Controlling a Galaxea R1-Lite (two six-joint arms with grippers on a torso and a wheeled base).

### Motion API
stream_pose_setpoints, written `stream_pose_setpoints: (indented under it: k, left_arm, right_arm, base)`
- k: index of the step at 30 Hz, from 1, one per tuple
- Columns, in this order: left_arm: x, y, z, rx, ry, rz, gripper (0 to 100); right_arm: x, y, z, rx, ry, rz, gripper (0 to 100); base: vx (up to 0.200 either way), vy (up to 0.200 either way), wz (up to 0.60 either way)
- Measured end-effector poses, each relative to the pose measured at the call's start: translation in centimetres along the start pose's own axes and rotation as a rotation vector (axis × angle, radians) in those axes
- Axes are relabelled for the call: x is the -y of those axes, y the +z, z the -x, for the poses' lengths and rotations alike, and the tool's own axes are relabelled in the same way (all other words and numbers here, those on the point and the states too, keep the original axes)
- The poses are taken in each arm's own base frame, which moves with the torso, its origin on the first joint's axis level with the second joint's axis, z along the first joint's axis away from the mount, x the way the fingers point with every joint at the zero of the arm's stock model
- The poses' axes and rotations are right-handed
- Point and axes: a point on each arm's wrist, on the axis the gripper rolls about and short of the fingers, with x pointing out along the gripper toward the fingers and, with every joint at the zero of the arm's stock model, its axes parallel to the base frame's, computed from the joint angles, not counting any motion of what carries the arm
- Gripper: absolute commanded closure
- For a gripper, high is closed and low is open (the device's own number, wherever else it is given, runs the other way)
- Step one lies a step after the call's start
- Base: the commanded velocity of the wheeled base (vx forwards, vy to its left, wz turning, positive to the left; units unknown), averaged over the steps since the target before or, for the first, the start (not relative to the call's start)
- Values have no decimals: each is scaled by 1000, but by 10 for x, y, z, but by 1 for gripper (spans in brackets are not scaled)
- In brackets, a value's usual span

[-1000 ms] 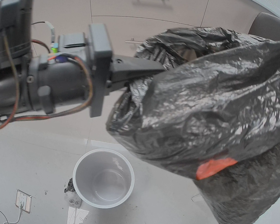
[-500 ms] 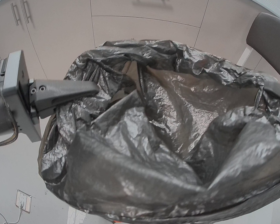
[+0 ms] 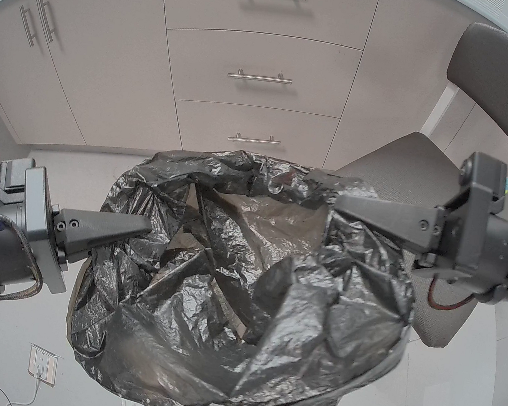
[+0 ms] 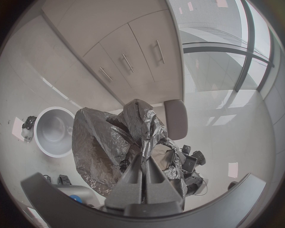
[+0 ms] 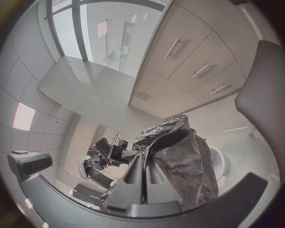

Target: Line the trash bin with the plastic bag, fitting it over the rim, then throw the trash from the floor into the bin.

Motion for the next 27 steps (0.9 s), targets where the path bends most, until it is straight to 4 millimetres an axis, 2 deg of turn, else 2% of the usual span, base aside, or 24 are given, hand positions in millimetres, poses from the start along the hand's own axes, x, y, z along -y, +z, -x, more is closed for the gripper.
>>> stream_pose_setpoints:
  k: [8, 19, 27]
  left_arm:
    - [-25, 7, -13, 5, 104, 19, 100]
    - [-55, 15, -38, -68, 175, 158, 100]
    - [-78, 27, -40, -58, 207, 218, 100]
  right_arm:
    - [27, -17, -36, -42, -20, -22, 100]
    - [48, -33, -53, -100, -66, -66, 100]
    - [56, -52, -74, -142, -94, -83, 100]
  base:
    - [0, 0, 0]
    - [0, 0, 0]
    - [0, 0, 0]
